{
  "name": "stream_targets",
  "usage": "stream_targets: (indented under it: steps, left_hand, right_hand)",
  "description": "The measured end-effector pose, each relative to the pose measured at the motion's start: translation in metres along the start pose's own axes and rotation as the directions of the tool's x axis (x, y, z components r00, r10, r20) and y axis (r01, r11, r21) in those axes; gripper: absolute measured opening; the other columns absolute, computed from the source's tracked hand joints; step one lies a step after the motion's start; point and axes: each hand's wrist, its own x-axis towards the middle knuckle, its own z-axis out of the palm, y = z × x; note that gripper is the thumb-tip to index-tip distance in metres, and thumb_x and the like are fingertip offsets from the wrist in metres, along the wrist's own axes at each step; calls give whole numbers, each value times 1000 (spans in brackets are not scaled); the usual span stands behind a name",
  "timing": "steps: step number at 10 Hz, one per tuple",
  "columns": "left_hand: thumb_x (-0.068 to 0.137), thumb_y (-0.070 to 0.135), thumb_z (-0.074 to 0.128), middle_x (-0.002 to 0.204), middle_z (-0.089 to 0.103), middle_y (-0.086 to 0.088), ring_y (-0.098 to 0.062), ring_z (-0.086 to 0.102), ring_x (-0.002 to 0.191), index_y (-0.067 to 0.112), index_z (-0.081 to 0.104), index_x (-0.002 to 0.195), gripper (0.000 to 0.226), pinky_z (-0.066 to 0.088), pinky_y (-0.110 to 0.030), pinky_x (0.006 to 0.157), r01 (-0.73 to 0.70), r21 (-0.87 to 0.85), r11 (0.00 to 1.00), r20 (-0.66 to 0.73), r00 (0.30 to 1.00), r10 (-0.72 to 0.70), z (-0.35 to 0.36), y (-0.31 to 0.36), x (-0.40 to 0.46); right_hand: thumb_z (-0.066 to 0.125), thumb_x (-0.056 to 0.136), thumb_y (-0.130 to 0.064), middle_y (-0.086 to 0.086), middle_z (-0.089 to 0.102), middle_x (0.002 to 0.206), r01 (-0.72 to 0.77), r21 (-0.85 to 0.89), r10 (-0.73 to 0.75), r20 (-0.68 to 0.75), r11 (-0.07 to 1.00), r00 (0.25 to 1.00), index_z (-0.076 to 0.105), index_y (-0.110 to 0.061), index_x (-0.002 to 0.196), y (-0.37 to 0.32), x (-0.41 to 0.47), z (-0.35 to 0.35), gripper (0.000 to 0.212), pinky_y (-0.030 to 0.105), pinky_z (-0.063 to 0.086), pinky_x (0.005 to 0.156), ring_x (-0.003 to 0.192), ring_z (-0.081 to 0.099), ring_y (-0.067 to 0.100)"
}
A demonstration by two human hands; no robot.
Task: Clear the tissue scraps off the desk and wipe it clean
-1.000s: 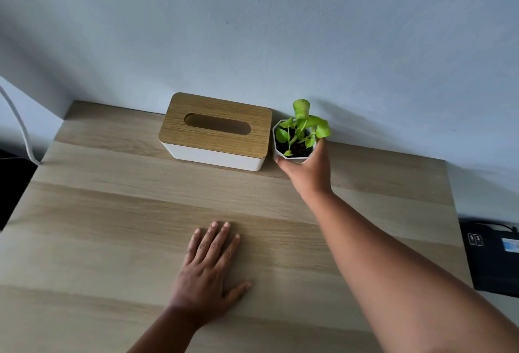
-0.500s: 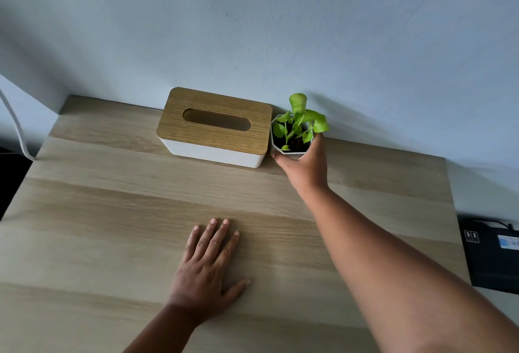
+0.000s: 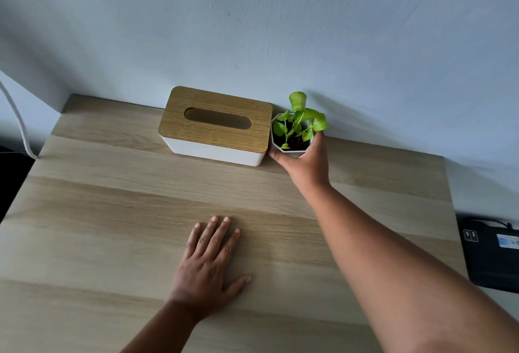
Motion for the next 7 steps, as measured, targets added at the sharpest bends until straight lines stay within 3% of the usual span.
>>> stream_targets:
  steps: [2,5,6,7]
  left_hand:
    - [87,78,53,171,19,-9,-33,17,158,18,37,159,95,22,-62,123,-3,4,1000,0,1000,3,2,-2,-1]
    - [87,79,52,171,21,-8,-31,16,159,18,39,158,94,23,-61,123,6,17,1000,15,1000,-6,2,-2,0]
    - [88,79,51,170,23,-9,-31,17,159,17,40,158,94,24,-60,123,-2,18,1000,3,1000,2,-4,1,0]
    - [88,78,51,169,26,-10,-31,18,158,16,43,156,92,25,-61,122,-4,15,1000,-7,1000,5,-5,4,1]
  right_hand:
    - [98,54,-38,-20,62,128,37,1,-37,17,999,999,49,-42,130,-3,-1,-10,90,29,51,102,121,60,3]
    - [94,59,-51,-6,44,153,-88,-138,95,47,987,994,34,-30,151,3,-18,-33,112,36,42,114,140,44,12]
    - [87,71,-56,-5,35,162,-152,-184,165,54,971,985,26,-29,159,3,-32,-47,111,34,39,115,145,40,13]
    - [73,88,-53,-3,38,160,-117,-259,134,53,959,990,34,-25,157,15,-52,-60,84,29,37,111,145,41,15]
